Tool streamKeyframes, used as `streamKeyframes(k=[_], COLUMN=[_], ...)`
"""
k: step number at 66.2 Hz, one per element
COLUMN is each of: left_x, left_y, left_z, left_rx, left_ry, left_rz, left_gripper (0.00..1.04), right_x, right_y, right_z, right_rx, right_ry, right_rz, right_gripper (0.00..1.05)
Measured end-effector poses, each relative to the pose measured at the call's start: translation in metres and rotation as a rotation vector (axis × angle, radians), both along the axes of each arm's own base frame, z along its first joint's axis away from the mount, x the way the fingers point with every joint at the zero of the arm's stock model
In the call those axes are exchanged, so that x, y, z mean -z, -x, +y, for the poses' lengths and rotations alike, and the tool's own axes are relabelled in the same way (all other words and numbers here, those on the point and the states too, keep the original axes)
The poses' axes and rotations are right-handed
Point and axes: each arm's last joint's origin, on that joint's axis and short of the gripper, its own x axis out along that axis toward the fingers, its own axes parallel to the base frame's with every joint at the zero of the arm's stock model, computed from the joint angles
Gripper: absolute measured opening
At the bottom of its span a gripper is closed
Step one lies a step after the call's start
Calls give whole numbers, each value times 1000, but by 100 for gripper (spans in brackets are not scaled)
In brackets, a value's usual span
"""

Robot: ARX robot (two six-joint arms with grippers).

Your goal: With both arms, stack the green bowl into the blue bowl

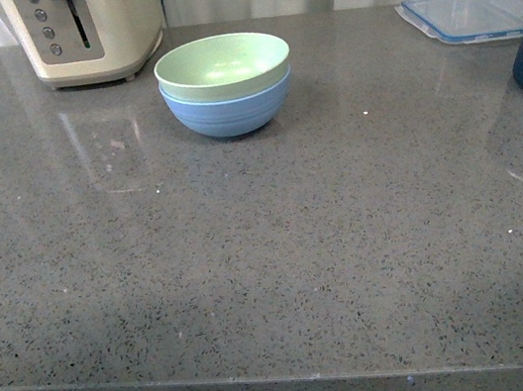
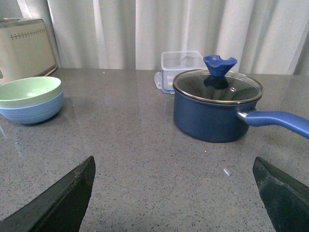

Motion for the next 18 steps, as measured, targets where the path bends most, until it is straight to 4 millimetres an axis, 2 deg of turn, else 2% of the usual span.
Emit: streamKeyframes(k=[18], left_x=[0], left_y=[0], left_z=[0], left_rx=[0], left_ry=[0], left_rz=[0], left_gripper=[98], right_x=[0], right_y=[0], right_z=[0], right_rx=[0], right_ry=[0], right_rz=[0], right_gripper=[95])
